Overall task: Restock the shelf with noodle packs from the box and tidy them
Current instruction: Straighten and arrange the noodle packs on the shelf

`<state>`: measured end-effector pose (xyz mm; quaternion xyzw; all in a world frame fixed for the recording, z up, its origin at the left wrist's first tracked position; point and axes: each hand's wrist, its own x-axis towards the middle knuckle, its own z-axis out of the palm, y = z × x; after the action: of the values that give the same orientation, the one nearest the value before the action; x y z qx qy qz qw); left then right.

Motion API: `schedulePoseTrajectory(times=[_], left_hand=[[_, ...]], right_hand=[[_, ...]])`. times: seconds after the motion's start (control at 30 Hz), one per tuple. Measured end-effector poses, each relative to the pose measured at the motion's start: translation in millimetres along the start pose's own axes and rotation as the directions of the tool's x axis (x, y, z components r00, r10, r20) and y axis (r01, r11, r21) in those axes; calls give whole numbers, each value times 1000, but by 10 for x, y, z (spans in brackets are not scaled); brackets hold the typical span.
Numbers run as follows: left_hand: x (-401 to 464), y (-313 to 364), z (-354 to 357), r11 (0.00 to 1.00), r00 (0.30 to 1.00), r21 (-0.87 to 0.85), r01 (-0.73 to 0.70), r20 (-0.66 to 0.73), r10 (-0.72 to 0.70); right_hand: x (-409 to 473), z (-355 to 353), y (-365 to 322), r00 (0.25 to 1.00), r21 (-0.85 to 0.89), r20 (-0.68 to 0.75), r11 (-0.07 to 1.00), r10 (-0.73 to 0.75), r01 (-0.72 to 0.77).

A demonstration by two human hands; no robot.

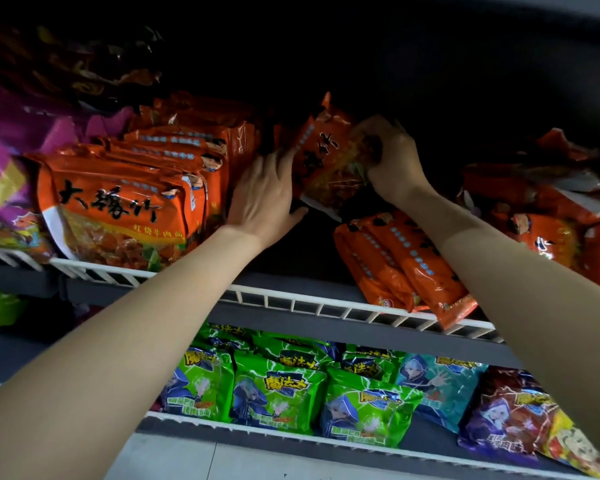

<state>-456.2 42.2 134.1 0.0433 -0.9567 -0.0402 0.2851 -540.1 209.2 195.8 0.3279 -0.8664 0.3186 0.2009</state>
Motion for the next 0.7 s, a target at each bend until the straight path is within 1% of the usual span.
schedulePoseTrajectory(times=[0.07, 0.1, 0.13, 0.17, 0.2, 0.23, 0.27, 0.3, 0.37, 0.4, 0.47, 0.53, 0.57, 0.6, 0.63, 0.7], left_hand=[[92, -17, 34, 1000, 999, 5, 15, 43, -15], [146, -17, 50, 1000, 998, 19, 24, 54, -25], [202, -9, 62, 998, 998, 43, 36, 55, -39], [254, 8, 75, 996, 997, 78, 52, 49, -56], [304, 38, 91, 991, 997, 115, 64, 41, -69], [342, 79, 105, 987, 997, 149, 67, 37, -73], [370, 123, 127, 980, 997, 186, 65, 34, -73], [389, 155, 175, 972, 997, 227, 67, 24, -74], [417, 195, 233, 951, 996, 298, 87, -49, -75], [418, 198, 236, 940, 993, 325, 105, -82, -82], [431, 184, 214, 935, 989, 336, 112, -131, -72], [464, 163, 138, 948, 994, 313, 57, -104, -26], [478, 161, 87, 946, 998, 322, 30, -67, -9], [494, 154, 52, 938, 1000, 347, 12, -27, -3], [515, 142, 38, 924, 1000, 381, -1, -2, 2], [563, 135, 32, 881, 999, 473, -33, 16, 29]], right_hand=[[13, 19, 25, 999, -30, 32, 999, 39, -38], [23, 18, 18, 995, -59, 69, 996, 67, -63], [37, 12, 13, 990, -138, 102, 987, 98, -83], [59, 2, 10, 986, -282, 109, 955, 128, -93], [81, -9, 7, 987, -447, 85, 891, 136, -85], [100, -22, 2, 992, -567, 51, 821, 113, -65], [123, -25, 6, 997, -605, 16, 794, 81, -55], [141, -24, 8, 997, -575, -15, 815, 73, -69], [128, -3, 8, 994, -473, -60, 874, 95, -112], [110, 13, 6, 993, -458, -71, 881, 93, -115], [55, 16, -14, 993, -435, -36, 892, 115, -119], [-9, 14, -51, 981, -388, 64, 910, 184, -145], [-38, 16, -74, 972, -372, 98, 914, 213, -163], [-58, 28, -95, 968, -357, 102, 916, 231, -181], [-67, 43, -111, 969, -341, 77, 920, 233, -194], [-80, 61, -125, 982, -347, 0, 921, 186, -175]])
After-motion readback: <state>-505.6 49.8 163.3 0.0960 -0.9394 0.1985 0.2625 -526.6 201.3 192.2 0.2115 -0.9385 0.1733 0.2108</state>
